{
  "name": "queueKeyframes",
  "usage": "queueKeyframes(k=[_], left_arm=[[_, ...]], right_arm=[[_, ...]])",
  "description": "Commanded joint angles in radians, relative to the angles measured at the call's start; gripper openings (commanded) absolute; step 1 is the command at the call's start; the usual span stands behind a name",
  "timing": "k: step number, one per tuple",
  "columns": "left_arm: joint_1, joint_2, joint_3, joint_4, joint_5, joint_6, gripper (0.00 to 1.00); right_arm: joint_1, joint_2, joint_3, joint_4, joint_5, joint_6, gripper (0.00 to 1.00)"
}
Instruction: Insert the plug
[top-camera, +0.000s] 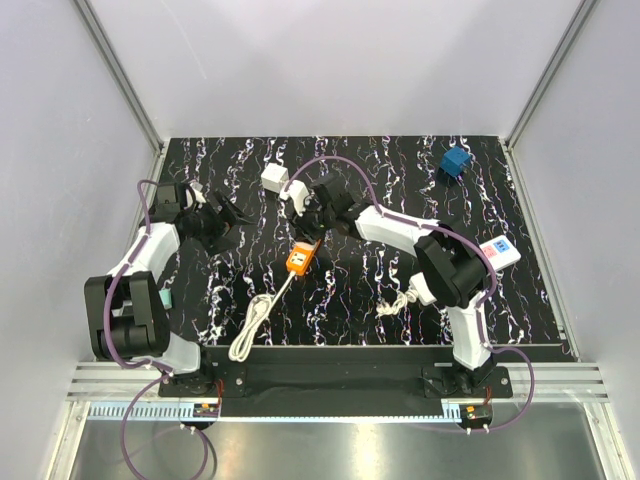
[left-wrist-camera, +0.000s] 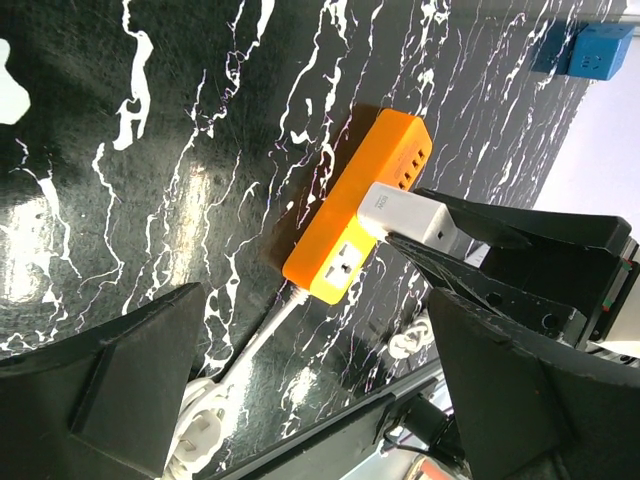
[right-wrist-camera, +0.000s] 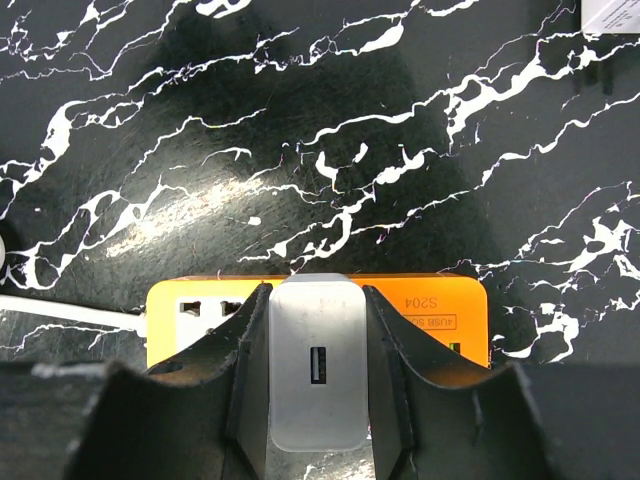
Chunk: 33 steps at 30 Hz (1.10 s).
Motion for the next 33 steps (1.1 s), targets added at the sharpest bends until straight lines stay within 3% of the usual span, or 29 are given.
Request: queueKeyframes(k=[1,4,6,10,13,15,16,21,23,25,30,33], left_arm=[[0.006,-0.046,-0.007,0.015,-0.021,0.001,0.99],[0.006,-0.054,0.001,0.001,-0.036,0.01,0.99],[0.006,-0.063,0.012,-0.019,-0.079,0.022,0.99],[0.006,-0.13,0.036,-0.079,-0.179,0.019,0.99],[0.011,-0.146,0.068,-0.132,-0.191,0.008,0.99],[0.014,-0.152,0.096,-0.204,-0.263,-0.012,0.99],[0.015,-0.164,0.122,-0.226,-0.288,-0.016,0.99],[0.047,-0.239,0.145,-0.339,-0.557,-0.12,0.99],[0.08,-0.264,0.142,-0.369,-0.604,-0.165,0.99],[0.095,-0.269,0.154,-0.466,-0.781,-0.238,0.99],[0.293,-0.206,0.127,-0.549,-0.807,-0.292,0.99],[0.449,-0.164,0.057,-0.556,-0.733,-0.334,0.91]], right_arm=[[-0.002,0.056,-0.07,-0.128,0.103,0.037,0.0],[-0.001,0.031,-0.061,-0.126,0.156,0.034,0.06],[-0.001,0.014,-0.041,-0.126,0.176,0.028,0.34],[-0.001,-0.05,0.024,-0.146,0.192,-0.001,0.53],[-0.001,-0.104,0.059,-0.145,0.176,-0.001,0.74],[-0.002,-0.128,0.065,-0.14,0.153,0.006,0.79],[-0.001,-0.156,0.059,-0.136,0.147,0.008,0.87],[-0.001,-0.266,0.002,-0.122,0.132,0.013,0.94],[-0.001,-0.34,-0.045,-0.117,0.126,0.019,0.96],[-0.002,-0.427,-0.118,-0.102,0.127,0.029,0.98],[0.001,-0.601,-0.278,-0.019,0.106,0.147,0.99],[0.001,-0.693,-0.366,0.031,0.04,0.218,0.99]])
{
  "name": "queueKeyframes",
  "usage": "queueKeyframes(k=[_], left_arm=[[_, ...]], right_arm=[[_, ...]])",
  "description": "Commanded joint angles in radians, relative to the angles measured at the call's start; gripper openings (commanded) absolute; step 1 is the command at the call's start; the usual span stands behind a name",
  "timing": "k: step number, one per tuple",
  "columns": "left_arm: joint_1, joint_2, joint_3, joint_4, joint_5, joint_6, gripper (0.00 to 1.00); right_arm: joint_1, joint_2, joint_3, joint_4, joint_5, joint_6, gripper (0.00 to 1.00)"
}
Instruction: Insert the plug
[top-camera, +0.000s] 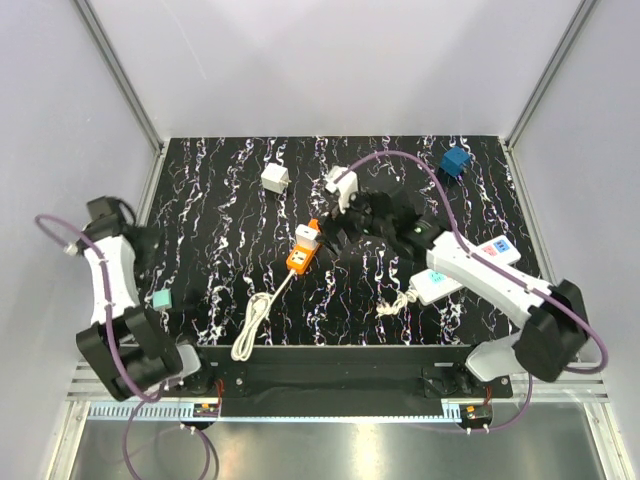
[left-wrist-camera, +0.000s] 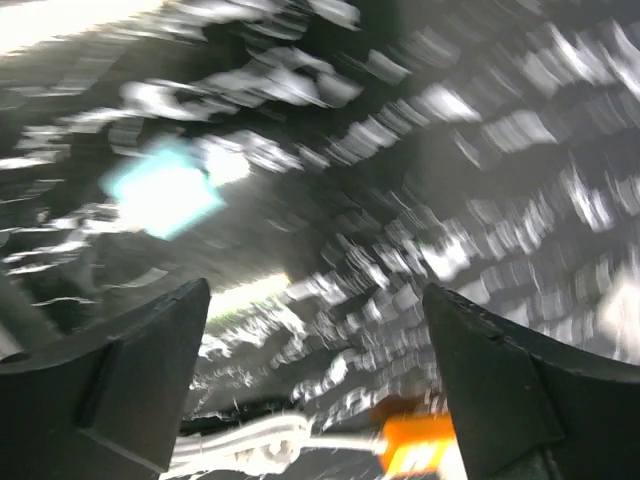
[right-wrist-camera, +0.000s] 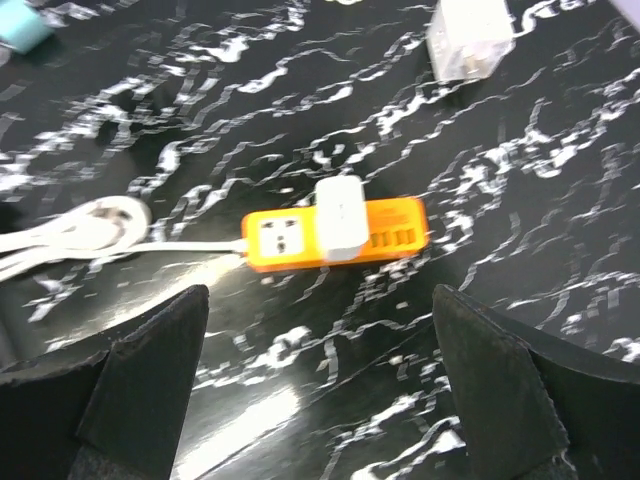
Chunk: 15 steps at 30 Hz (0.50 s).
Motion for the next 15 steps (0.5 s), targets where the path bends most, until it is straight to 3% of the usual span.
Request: queueKeyframes(k=[1,5,15], left_arm=[[0.131,0.068,-0.067,-0.063,-0.018,-0.084,0.89],[0.2,0.125,-0.102,-0.046,-0.04,-0.152,0.85],[0.202,0.198,-0.107,0.021,-0.15,-0.215,0.81]], right_arm=[[0.001,-0.099,-0.096,0.095,-0.104,0.113,0.99],[0.005,-0.155,-0.134,0.108,-0.128,0.124,0.99],[0.008,-0.135,-0.119,0.107,-0.146,0.127,0.99]])
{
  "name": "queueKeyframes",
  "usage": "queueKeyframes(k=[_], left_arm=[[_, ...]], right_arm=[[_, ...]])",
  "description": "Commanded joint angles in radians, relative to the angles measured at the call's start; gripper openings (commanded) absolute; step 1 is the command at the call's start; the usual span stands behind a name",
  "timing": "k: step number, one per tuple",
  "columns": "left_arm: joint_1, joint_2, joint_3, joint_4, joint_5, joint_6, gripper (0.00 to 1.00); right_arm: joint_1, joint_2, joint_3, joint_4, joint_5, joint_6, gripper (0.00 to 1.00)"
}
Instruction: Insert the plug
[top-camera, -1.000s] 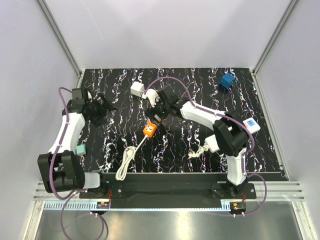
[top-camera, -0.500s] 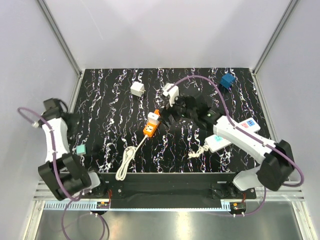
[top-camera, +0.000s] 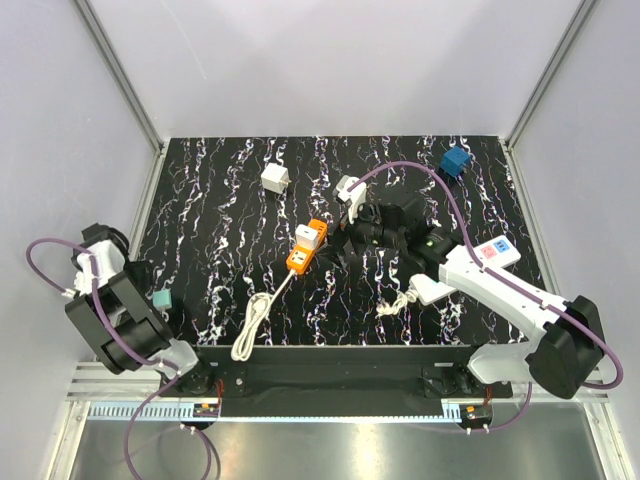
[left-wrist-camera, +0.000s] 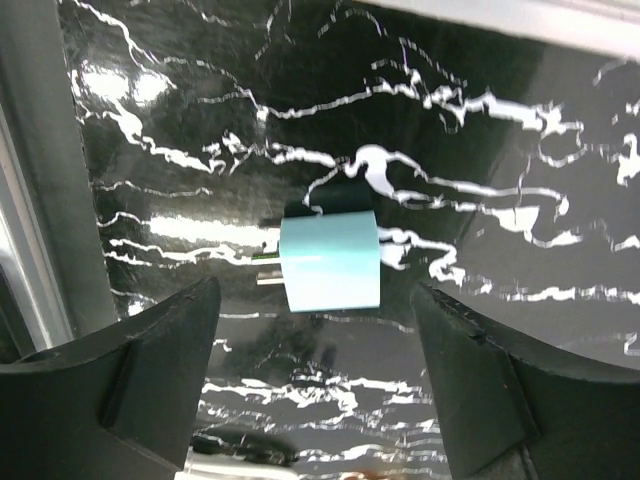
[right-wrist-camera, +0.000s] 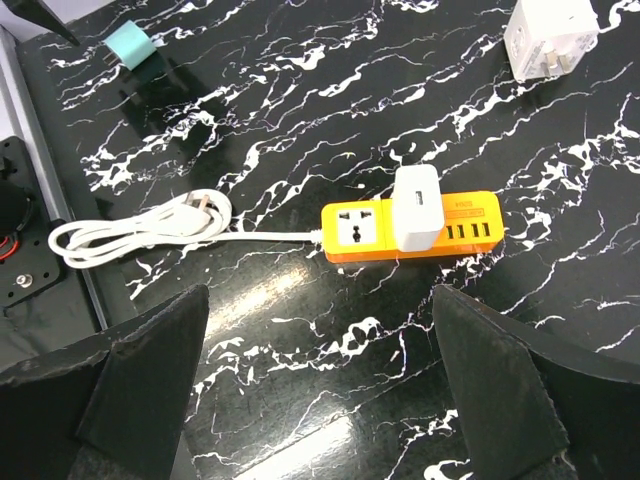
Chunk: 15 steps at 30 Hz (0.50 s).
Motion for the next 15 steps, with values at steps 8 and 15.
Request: queueKeyframes(k=[8,15], left_arm=[[-0.003,0.159,0.046,0.106,0.027,0.016,0.73],[-0.009,0.19,0.027,0.168,0.064,0.065,0.55]], right_arm=[[0.007,0.006,0.044,0.035,-0.045,0.027,0.99],[0.008,0.004,0.043,0.02,-0.037,0.024,0.99]])
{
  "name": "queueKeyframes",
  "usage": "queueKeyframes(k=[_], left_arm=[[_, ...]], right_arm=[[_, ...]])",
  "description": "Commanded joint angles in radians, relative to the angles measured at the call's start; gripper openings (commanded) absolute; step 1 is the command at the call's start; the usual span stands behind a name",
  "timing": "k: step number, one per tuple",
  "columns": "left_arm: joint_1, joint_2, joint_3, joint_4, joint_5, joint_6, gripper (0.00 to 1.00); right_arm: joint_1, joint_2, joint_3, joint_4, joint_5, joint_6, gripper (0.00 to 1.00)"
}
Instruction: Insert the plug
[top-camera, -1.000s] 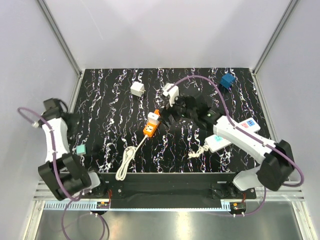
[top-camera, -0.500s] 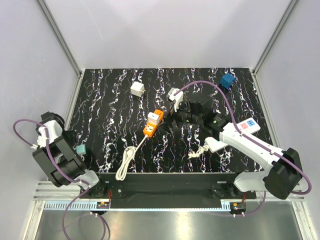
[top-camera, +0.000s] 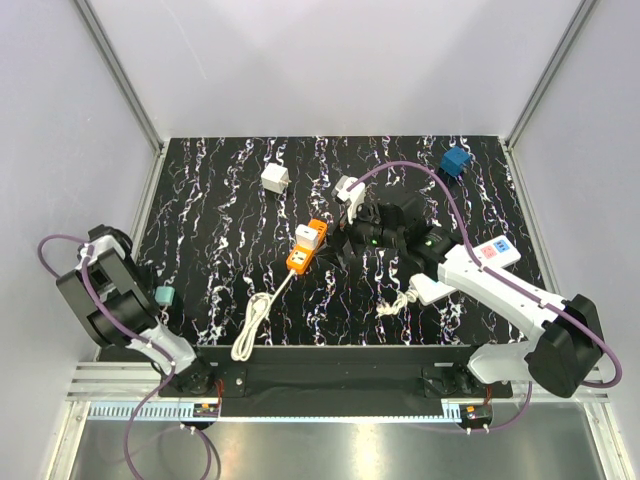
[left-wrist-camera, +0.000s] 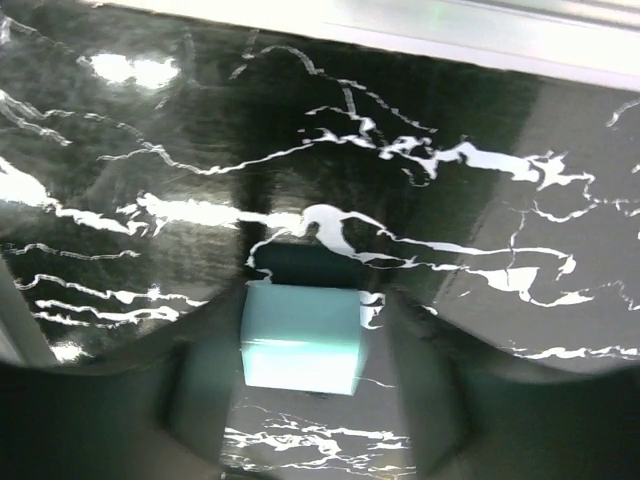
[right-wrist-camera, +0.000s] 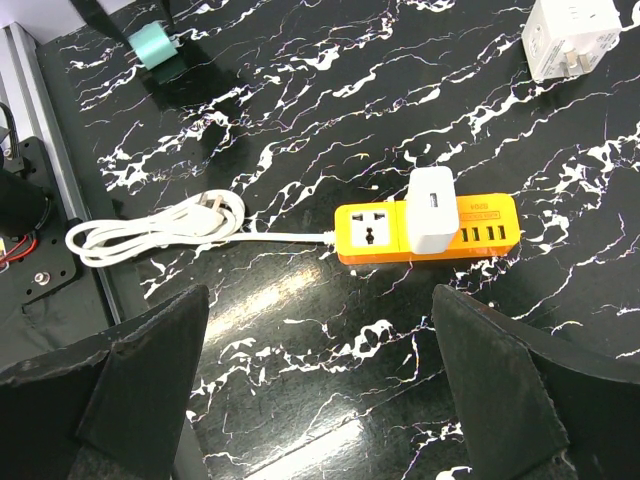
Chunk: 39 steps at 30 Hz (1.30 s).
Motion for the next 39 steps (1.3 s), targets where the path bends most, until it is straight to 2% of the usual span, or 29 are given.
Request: queueKeyframes(k=[1,3,4,5,9,12,16,19,20,23,31,39], left_arm=[[-0.009,0.002,0.014,0.048,0.026,0.045,0.42],[-0.021,-0.01,0.016,0.067,0.045,0.08,0.24],[-0.03,-0.015,0.017,0.076,0.057,0.114,0.07],[-0.037,-0.016,0.022,0.081,0.072,0.129,0.0],[-0.089,-0.047,0.068,0.085,0.106,0.215,0.0],[-0.173,-0.093,0.1,0.097,0.127,0.301,0.0],[-0.344,-0.18,0.132,0.123,0.169,0.439,0.0],[-0.415,-0.288,0.092,0.206,0.313,0.484,0.0],[-0.426,-0.346,0.057,0.27,0.424,0.485,0.0],[-0.461,-0.446,-0.01,0.417,0.642,0.478,0.0],[-0.653,-0.549,-0.013,0.479,0.723,0.417,0.0],[-0.71,-0.604,-0.047,0.525,0.709,0.377,0.0]], right_arm=[[0.006,-0.005,0.036,0.011,-0.008,0.007,0.99],[0.007,-0.015,0.027,0.01,0.004,0.015,0.99],[0.006,-0.017,0.025,0.008,0.021,0.019,0.99],[0.007,-0.019,0.028,-0.002,0.033,0.038,0.99],[0.006,0.012,0.103,-0.088,0.137,0.11,0.99],[0.006,0.038,0.155,-0.156,0.153,0.156,0.97],[0.007,0.057,0.186,-0.186,0.106,0.222,0.95],[0.006,0.081,0.217,-0.205,0.051,0.272,0.92],[0.006,0.09,0.225,-0.208,0.031,0.289,0.9],[0.007,0.126,0.254,-0.206,-0.034,0.311,0.86],[0.06,0.211,0.338,-0.176,-0.077,0.329,0.88],[0.118,0.271,0.383,-0.099,-0.034,0.369,0.84]])
